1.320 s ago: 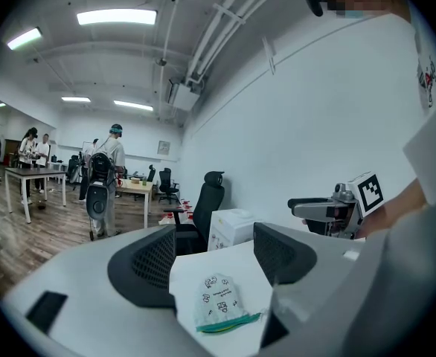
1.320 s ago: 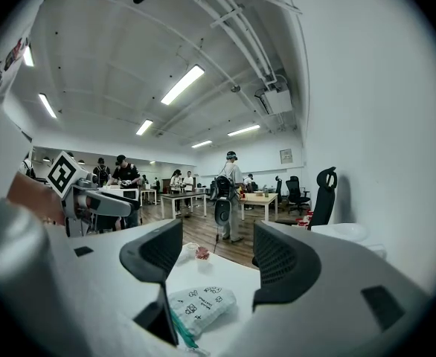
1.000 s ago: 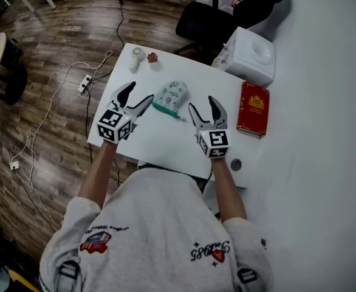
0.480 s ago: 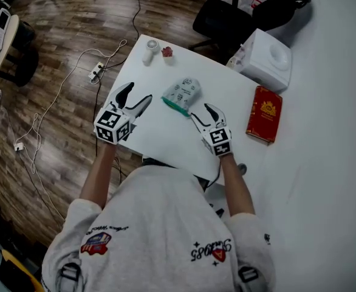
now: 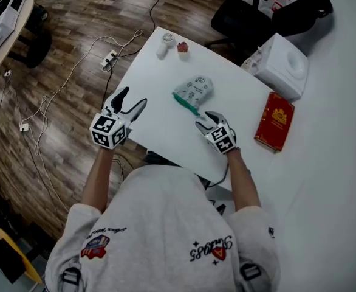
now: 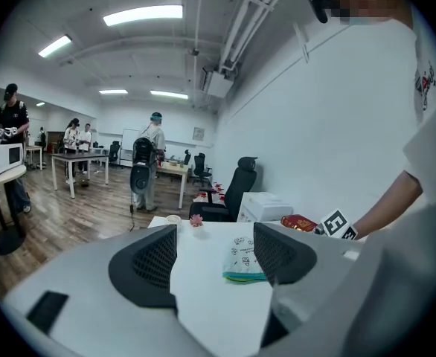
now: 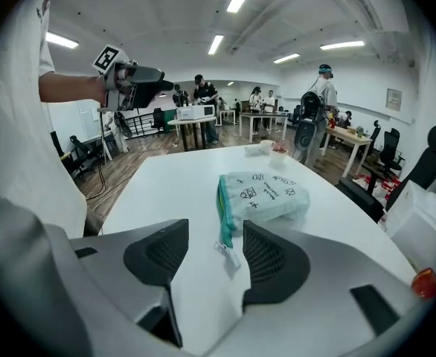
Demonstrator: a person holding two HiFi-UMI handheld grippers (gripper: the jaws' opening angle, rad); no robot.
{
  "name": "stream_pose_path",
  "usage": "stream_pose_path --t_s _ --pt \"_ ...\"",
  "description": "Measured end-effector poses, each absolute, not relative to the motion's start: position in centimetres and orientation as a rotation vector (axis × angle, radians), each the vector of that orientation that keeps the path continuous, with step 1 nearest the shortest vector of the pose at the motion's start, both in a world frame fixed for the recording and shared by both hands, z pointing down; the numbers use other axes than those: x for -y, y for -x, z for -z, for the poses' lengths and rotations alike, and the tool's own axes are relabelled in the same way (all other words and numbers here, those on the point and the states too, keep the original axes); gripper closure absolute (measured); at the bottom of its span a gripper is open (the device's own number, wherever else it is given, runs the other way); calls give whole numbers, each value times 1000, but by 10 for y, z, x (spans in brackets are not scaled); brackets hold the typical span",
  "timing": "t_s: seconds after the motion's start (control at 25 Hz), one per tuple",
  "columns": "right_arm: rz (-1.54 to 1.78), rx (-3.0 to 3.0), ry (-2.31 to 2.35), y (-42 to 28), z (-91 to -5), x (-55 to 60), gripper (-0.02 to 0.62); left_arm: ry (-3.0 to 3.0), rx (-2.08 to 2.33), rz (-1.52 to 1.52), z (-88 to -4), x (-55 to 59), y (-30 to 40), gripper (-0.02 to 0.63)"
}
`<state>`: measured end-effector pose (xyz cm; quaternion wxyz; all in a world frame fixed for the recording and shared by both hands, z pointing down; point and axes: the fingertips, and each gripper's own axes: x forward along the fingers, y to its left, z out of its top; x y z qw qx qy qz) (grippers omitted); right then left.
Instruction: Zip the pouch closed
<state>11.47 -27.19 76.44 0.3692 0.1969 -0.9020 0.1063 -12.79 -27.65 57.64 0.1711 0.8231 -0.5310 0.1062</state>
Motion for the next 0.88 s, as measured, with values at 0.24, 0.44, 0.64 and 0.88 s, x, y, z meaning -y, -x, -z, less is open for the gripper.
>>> stream_pose_path --t_s 0.24,0.44,0.64,0.88 --pt "-215 2231 -350 -115 -800 269 370 -2262 1568 -321 -587 255 148 290" --pt "-207 2147 -291 -118 -825 275 396 -2211 1602 -331 -594 242 161 290" --pt "-239 2105 -272 -124 -844 275 412 -2182 1625 -336 -597 235 168 290" --pt "-237 2078 -261 -119 -851 272 445 -2173 1625 -355 -600 228 170 290"
